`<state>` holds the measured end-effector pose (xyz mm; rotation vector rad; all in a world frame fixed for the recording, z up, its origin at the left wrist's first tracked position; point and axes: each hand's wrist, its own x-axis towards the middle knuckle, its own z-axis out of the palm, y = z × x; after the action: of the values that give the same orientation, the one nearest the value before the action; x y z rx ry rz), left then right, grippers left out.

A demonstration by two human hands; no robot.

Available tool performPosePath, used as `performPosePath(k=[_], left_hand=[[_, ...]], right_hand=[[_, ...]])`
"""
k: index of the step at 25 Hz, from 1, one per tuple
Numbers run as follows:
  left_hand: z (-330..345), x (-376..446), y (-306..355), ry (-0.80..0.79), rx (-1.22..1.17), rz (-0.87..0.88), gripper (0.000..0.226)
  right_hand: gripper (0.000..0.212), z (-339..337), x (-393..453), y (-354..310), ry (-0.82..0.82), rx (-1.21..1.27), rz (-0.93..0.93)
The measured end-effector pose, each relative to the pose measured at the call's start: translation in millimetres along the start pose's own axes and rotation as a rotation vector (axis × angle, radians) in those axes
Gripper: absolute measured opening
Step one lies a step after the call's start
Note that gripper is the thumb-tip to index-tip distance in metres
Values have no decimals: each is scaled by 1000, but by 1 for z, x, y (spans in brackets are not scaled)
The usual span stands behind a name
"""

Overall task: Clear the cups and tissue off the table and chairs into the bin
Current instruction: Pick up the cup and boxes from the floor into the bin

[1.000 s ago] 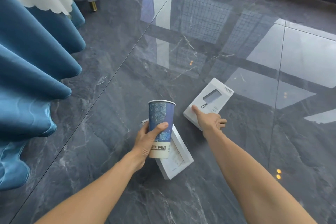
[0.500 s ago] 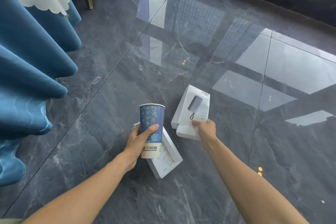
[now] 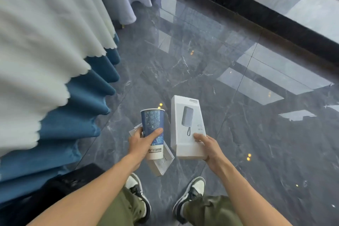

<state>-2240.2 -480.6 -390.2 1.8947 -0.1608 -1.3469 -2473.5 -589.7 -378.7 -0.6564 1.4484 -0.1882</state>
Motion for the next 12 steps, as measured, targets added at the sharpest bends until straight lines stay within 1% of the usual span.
performPosePath(k=[3, 5, 7, 8, 10, 12], left_hand=[[-34, -83, 44, -27, -33, 12, 80], [-59, -131, 70, -60, -44, 33, 85], [-82, -166, 86, -107, -12, 78, 87], [-92, -179, 91, -109, 4, 84, 82], [-119, -200, 99, -103, 22, 124, 65], [-141, -216, 106, -75, 7, 157, 60]], right_hand=[[49, 17, -93, -35, -56, -110, 7], [50, 35, -146, -51, -69, -132, -4], [47, 56, -188, -58, -58, -102, -20], [44, 67, -205, -60, -58, -88, -24], [33, 95, -236, -60, -58, -70, -40], [23, 117, -258, -58, -60, -76, -46]])
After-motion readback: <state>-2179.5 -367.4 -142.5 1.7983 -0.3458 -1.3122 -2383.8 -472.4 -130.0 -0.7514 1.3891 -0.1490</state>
